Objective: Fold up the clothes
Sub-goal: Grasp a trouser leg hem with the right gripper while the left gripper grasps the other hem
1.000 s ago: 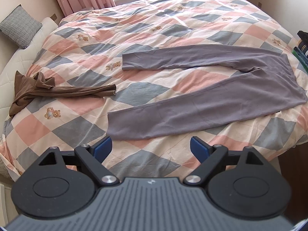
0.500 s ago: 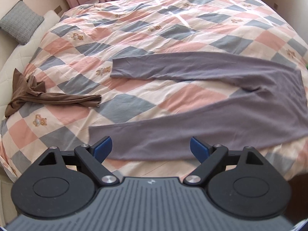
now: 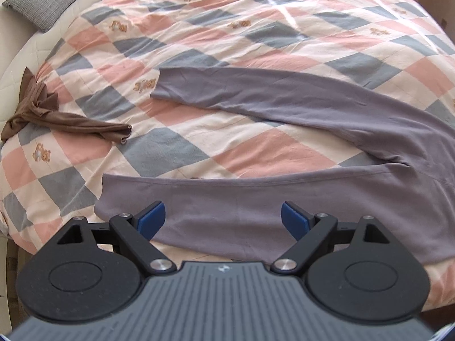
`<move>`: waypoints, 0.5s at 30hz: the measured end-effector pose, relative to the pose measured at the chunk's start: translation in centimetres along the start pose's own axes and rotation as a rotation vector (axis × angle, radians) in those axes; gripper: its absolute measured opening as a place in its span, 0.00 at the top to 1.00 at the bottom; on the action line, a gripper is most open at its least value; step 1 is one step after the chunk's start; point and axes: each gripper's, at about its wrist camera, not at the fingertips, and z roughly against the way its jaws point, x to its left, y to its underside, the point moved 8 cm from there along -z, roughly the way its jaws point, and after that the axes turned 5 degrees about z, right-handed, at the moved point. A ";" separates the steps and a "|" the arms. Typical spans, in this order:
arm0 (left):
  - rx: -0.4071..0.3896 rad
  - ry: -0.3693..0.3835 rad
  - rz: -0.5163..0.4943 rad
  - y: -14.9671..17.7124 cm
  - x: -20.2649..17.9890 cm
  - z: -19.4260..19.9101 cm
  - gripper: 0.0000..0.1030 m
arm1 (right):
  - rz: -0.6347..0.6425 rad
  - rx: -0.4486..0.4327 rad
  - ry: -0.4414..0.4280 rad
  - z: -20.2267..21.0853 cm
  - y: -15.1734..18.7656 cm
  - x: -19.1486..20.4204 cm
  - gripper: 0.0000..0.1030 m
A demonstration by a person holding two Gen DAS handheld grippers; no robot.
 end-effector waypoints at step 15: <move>-0.141 0.173 -0.437 -9.7 -4.5 -13.4 0.16 | 0.054 -0.256 -0.179 -8.2 -8.7 -7.1 0.17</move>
